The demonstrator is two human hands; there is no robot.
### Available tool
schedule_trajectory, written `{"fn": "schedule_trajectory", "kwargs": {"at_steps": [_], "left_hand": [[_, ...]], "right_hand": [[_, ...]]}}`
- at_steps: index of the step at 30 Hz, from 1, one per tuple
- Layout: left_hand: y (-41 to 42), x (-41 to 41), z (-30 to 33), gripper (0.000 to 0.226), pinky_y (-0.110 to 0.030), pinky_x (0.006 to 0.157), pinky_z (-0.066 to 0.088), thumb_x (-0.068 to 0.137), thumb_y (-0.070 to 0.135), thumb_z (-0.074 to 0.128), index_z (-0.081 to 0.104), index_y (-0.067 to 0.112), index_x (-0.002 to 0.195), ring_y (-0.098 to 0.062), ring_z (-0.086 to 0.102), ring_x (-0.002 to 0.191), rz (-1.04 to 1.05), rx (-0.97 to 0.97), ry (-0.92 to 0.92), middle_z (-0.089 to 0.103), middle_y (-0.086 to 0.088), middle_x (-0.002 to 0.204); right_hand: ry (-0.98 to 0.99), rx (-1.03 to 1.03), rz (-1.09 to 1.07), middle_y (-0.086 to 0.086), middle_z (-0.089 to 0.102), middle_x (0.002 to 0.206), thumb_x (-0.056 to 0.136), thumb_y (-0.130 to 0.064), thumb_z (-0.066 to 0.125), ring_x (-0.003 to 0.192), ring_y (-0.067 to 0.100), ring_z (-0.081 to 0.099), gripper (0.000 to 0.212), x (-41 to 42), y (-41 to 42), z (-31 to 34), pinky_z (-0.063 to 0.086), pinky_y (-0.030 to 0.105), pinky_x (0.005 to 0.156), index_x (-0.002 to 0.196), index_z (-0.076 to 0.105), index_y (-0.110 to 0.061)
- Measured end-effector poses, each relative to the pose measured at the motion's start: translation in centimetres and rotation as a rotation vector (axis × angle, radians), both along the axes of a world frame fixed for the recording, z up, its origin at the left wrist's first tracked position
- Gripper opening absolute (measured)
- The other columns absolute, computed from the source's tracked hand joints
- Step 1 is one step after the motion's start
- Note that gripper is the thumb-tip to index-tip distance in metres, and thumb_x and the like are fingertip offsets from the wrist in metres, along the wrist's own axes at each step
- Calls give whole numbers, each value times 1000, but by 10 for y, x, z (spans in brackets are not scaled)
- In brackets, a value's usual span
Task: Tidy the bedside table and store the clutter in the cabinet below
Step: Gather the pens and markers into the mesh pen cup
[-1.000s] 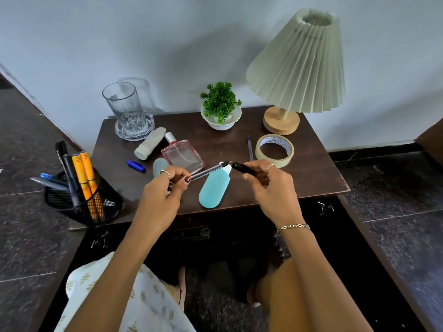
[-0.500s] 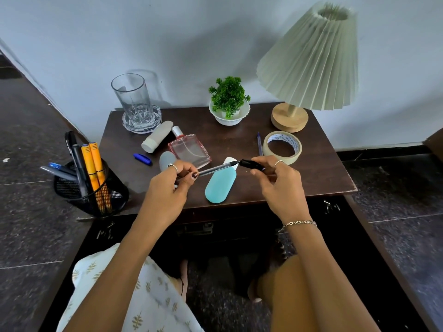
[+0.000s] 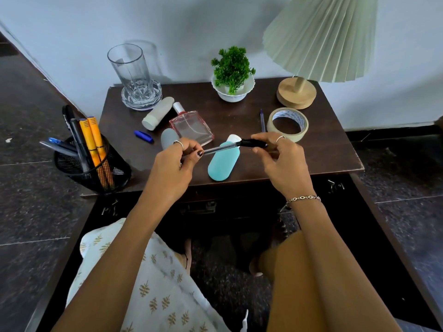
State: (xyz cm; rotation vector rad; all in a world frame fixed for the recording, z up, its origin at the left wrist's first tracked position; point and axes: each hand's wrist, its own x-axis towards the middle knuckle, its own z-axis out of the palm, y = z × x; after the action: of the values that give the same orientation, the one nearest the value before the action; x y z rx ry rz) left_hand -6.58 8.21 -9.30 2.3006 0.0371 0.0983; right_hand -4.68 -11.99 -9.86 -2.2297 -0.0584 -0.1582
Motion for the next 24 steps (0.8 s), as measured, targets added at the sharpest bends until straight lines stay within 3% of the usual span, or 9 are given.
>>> {"fn": "schedule_trajectory", "kwargs": {"at_steps": [7,13,17,20,24], "left_hand": [[-8,-1,0,13,-6,65,37,94,12,52,62,15,101,-4,53,75,-40,45,12,60,5,92],[-5,0,-3,24,-5,66,38,96,13,49,66,11,112,-6,51,74,-39,50,-8,59,2,91],[-6,-2,-6,25,-5,65,38,96,12,47,66,7,113,-5,47,68,-59,57,-45,53,3,86],[-5,0,-7,25,-8,67,39,96,11,48,66,5,112,-9,49,74,-59,62,-51,61,-4,91],[-4,0,-8,23,-8,65,37,96,10,48,67,6,109,-9,49,77,-64,80,-52,61,-4,92]], "right_hand": [[-13,-63,130,4,67,116,87,-3,61,101,9,61,30,-2,10,-2,45,18,97,116,65,-10],[-74,-48,147,5,68,110,87,-4,61,91,2,55,27,-2,13,-8,39,-3,84,113,67,-9],[-55,-48,135,4,68,109,88,-4,59,87,2,56,26,-3,14,-9,40,-1,82,112,66,-10],[-64,-44,154,4,68,105,89,-3,58,80,-3,54,24,-7,14,-10,38,-5,78,111,67,-9],[-10,-100,173,5,67,112,90,-6,56,89,0,51,26,-9,15,-11,33,-10,77,115,65,-8]]}}
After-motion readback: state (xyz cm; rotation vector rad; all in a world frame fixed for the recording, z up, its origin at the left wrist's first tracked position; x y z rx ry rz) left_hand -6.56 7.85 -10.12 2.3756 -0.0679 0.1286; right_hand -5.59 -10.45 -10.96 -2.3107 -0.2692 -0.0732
